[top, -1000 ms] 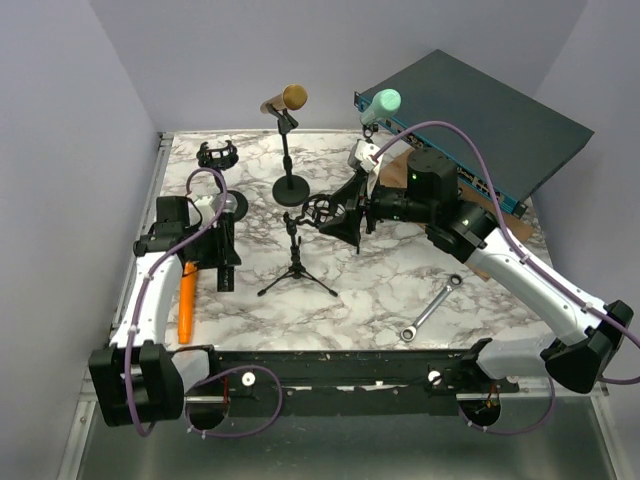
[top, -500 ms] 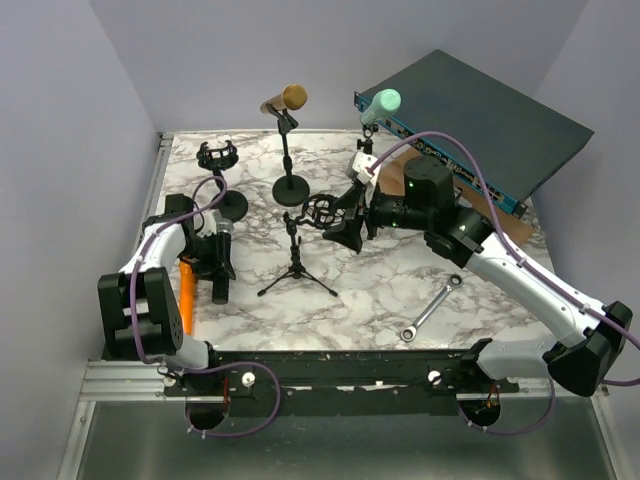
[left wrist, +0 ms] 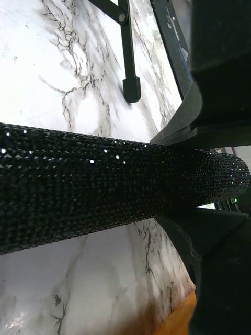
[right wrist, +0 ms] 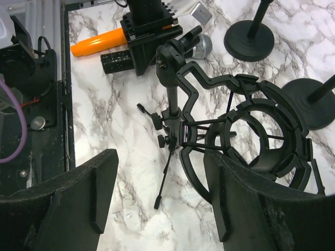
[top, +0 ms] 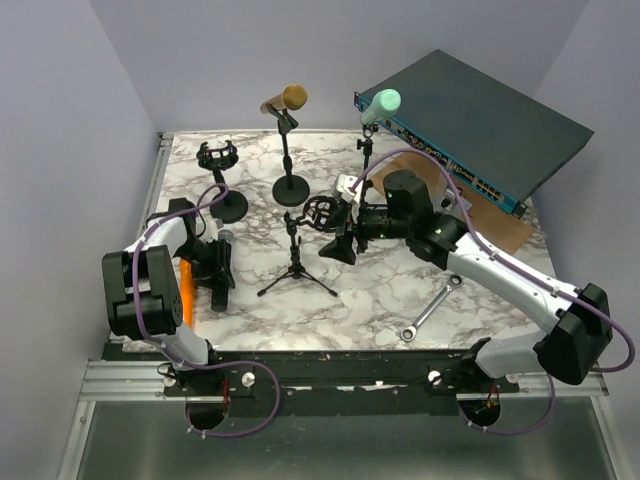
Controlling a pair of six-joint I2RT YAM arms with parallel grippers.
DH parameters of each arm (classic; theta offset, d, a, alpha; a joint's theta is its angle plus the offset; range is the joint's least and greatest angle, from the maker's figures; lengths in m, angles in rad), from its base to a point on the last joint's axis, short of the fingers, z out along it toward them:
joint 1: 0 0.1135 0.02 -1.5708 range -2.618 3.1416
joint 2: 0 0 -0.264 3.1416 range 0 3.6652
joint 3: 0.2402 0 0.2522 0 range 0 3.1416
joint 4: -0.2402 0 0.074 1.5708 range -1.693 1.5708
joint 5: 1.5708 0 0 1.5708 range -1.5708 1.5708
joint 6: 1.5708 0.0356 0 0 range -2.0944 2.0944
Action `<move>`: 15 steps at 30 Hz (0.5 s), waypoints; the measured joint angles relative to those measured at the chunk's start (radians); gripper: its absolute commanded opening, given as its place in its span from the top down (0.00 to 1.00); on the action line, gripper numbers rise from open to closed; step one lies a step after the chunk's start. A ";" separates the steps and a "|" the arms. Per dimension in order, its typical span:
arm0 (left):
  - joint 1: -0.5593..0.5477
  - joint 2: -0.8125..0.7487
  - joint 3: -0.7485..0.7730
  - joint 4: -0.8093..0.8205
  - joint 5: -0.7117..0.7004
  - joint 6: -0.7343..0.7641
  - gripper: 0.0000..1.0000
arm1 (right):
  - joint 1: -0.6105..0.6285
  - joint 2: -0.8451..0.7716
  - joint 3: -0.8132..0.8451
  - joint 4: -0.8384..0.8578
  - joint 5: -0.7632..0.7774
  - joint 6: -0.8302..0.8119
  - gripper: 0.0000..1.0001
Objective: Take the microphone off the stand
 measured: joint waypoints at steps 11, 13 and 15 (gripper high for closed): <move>0.014 0.047 0.007 -0.024 -0.002 0.015 0.37 | 0.012 0.069 -0.108 0.279 -0.055 0.002 0.29; 0.014 0.047 0.007 -0.027 -0.002 0.014 0.32 | 0.014 0.071 -0.118 0.312 -0.055 0.002 0.28; 0.014 0.045 0.008 -0.034 0.000 0.015 0.26 | 0.014 0.065 -0.120 0.317 -0.048 0.002 0.28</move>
